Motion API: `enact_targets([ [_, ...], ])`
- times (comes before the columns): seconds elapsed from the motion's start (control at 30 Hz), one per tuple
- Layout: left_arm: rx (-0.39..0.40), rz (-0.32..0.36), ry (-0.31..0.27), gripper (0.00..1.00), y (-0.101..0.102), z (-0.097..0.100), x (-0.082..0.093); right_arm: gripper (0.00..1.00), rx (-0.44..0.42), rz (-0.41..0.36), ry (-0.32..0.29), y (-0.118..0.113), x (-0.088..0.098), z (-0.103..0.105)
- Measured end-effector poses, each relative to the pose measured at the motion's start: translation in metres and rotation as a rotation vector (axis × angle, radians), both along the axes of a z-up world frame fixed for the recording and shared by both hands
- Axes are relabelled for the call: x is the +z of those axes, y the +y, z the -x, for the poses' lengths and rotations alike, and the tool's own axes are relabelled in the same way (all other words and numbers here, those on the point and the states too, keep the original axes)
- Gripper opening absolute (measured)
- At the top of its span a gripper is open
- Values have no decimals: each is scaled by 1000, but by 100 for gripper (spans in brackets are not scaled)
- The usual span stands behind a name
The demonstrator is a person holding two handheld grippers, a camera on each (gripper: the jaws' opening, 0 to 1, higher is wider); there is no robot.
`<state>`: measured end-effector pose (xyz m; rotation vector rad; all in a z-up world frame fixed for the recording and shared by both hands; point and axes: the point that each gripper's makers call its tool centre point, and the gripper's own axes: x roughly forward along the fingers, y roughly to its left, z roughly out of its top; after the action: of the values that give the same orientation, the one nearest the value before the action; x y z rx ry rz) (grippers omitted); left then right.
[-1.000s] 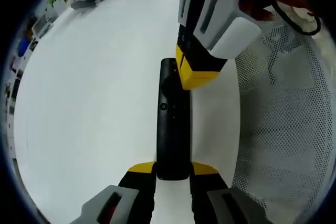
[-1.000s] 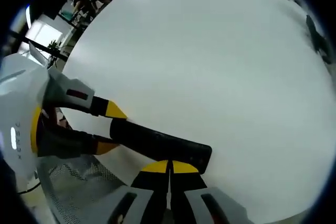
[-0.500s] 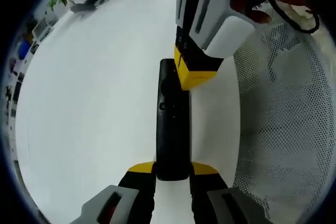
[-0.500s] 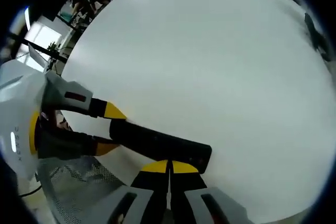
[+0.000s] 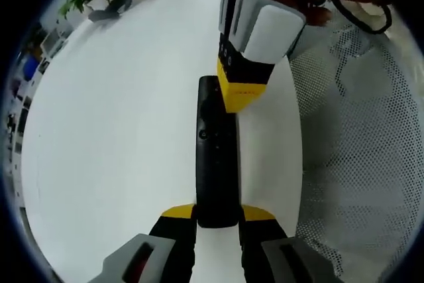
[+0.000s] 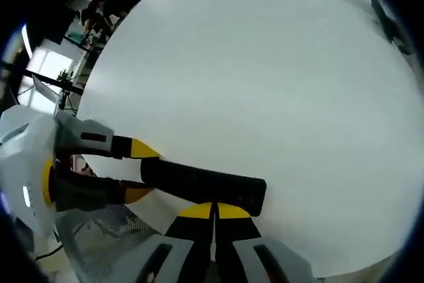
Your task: Press the specified remote control buttons in sequence, fully releasing each button before pressing the next.
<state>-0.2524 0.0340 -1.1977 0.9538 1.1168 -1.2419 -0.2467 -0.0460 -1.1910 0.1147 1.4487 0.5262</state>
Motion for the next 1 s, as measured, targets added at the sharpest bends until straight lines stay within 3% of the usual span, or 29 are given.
enact_targets([
  [0.2, -8, 3, 16, 24, 1, -1, 0, 0, -2, -1, -30, 1, 6, -7],
  [0.47, 1, 17, 11, 24, 1, -1, 0, 0, -54, -64, -4, 10, 9, -13],
  [0.63, -2, 10, 1, 24, 1, 0, 0, 0, -12, 2, 4, 5, 0, -5],
  [0.8, -3, -6, -12, 24, 1, 0, 0, 0, -3, -10, -8, 5, 2, -6],
  [1.0, 15, 27, -26, 24, 2, 1, 0, 0, -13, -14, -11, 5, 2, -6],
])
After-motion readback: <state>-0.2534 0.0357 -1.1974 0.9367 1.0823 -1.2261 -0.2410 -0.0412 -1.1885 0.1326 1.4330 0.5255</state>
